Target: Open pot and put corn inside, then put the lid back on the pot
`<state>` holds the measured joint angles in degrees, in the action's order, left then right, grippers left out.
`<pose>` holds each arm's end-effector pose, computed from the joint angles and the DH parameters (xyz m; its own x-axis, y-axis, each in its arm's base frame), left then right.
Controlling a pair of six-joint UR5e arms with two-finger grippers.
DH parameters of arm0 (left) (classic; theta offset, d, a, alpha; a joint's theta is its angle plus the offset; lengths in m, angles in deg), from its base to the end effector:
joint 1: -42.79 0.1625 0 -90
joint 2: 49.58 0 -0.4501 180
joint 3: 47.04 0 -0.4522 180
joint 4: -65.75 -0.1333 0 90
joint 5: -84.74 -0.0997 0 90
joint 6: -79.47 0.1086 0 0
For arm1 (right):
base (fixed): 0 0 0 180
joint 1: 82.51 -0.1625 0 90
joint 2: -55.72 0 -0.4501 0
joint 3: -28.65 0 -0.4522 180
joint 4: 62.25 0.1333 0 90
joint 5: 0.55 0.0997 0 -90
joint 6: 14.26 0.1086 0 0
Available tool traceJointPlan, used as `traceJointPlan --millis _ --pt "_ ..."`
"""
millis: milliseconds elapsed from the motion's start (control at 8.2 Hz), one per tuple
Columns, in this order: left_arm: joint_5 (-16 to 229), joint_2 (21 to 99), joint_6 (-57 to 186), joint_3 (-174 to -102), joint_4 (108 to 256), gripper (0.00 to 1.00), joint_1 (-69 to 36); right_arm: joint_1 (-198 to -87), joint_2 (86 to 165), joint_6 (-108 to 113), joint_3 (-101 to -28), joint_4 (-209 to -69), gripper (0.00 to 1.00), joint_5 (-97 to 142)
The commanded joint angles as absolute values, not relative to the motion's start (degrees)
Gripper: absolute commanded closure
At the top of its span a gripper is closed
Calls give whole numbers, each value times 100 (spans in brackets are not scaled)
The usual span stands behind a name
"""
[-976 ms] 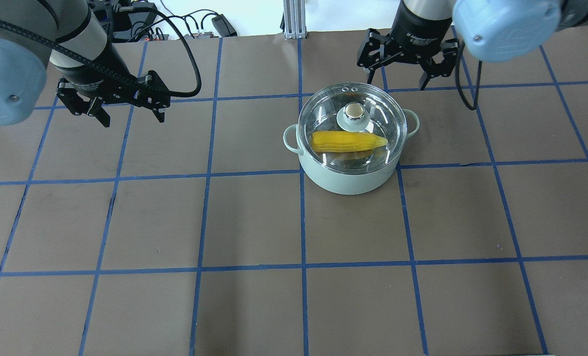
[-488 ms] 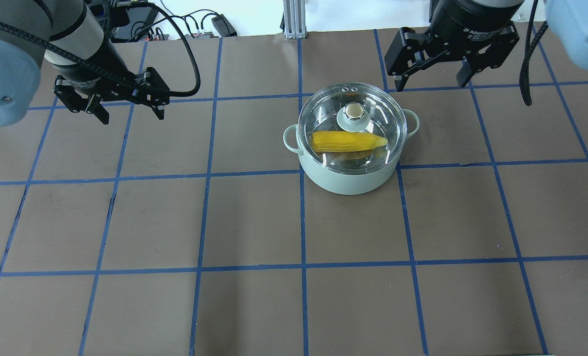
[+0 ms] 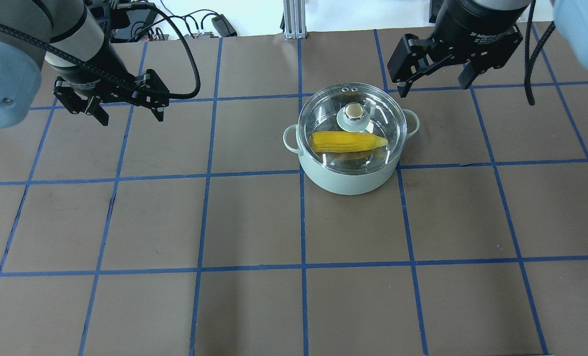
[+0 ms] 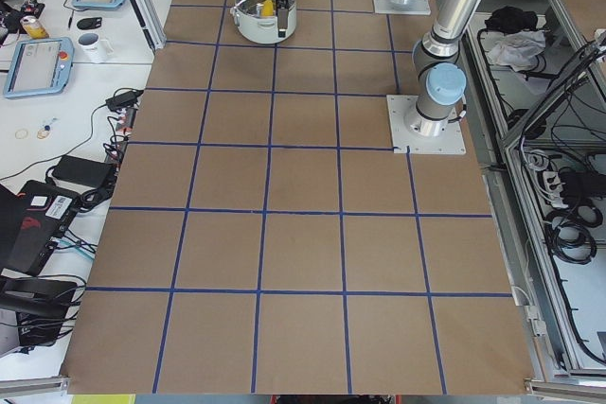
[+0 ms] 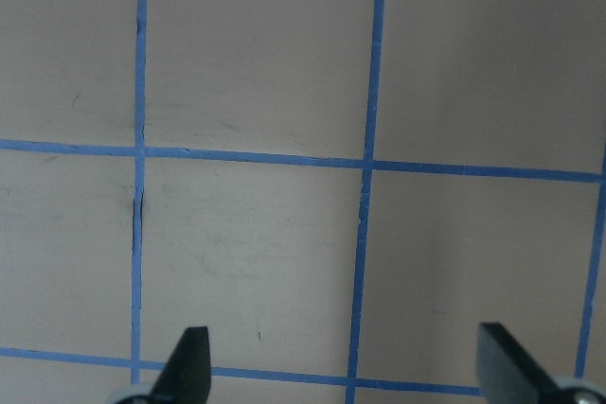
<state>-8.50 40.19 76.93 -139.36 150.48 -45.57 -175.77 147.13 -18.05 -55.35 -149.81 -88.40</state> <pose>-0.1112 -0.5591 0.4934 -0.9957 -0.0759 -0.0539 -0.0728 0.9957 -0.0579 0.1682 -0.5374 0.5713 -0.9916 -0.1257 -0.0316 -0.1225 0.9885 -0.0889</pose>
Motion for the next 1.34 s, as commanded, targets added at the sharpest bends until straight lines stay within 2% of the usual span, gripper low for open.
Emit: traceJointPlan --millis 0,1220 --pt "-860 3989 7718 -13950 15056 0 -4554 -17576 14704 -1822 -5537 -15005 0 -8818" --pt "-878 4130 7666 -13941 15048 0 -4545 -17550 14695 -1839 -5537 -15076 0 -8853"
